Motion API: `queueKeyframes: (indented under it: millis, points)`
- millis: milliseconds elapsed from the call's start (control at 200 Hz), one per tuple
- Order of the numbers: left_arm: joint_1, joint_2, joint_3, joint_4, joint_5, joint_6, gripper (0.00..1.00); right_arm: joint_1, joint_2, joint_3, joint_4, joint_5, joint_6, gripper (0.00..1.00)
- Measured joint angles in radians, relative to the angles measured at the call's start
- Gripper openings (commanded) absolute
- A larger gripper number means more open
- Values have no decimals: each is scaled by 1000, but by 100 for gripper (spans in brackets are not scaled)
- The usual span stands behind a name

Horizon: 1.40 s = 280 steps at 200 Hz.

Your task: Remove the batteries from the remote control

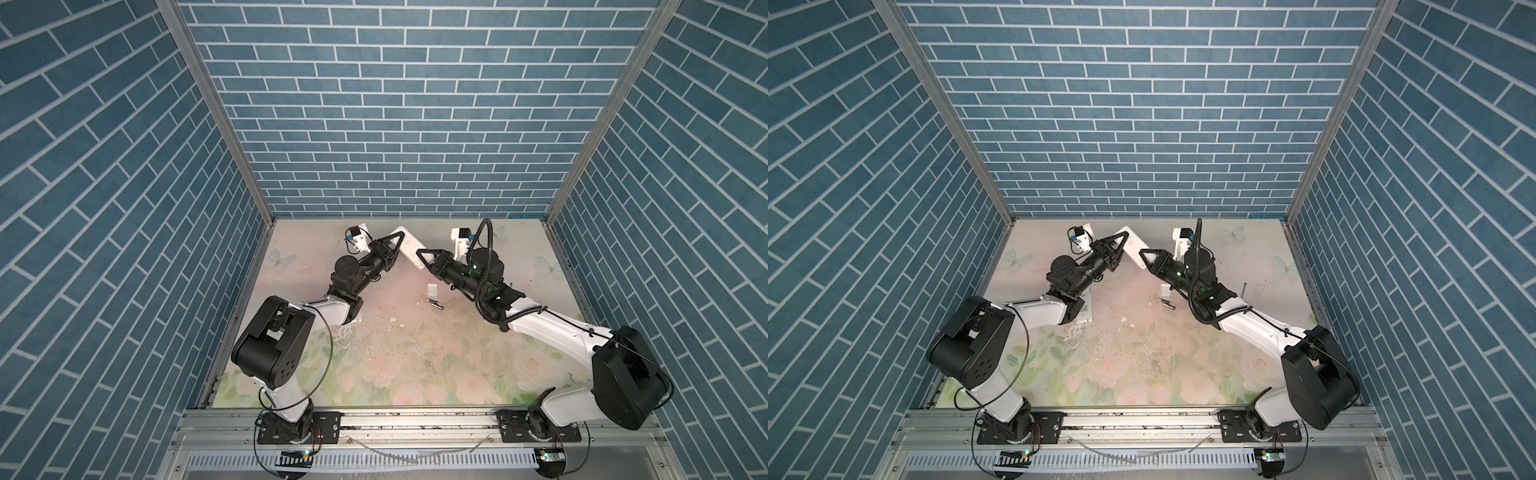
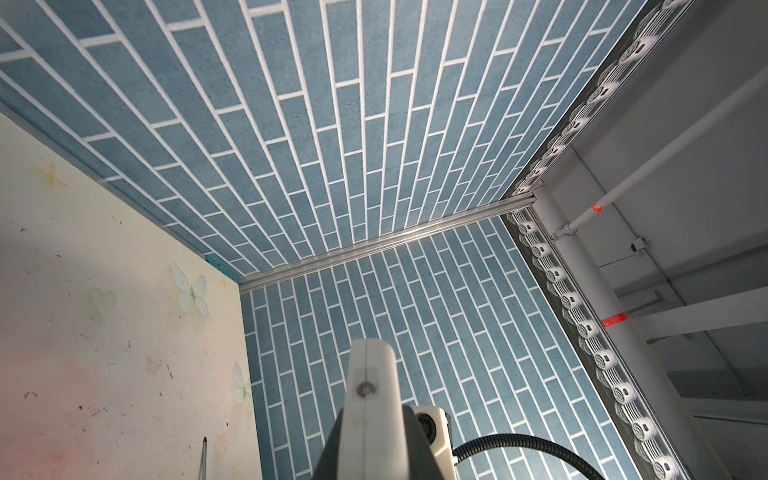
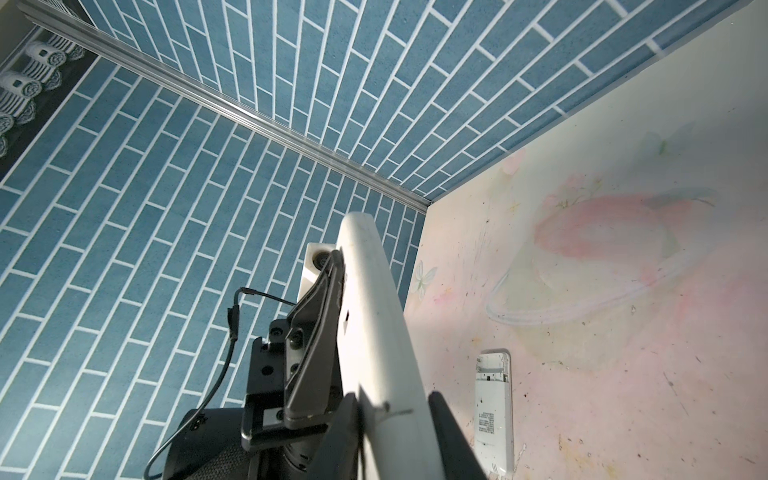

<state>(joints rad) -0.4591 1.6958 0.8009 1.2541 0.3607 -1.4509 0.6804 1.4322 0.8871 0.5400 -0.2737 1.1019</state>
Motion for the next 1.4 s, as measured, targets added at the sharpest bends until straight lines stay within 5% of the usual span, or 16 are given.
queueKeyframes:
  millis: [210,1400]
  points:
    - [10,-2,9,-3,10,14,0,2,-2,-1,-8,2,-13,37]
    - [47,-2,25,-16,-8,45,0,5,31,37,-41,-20,-37,34]
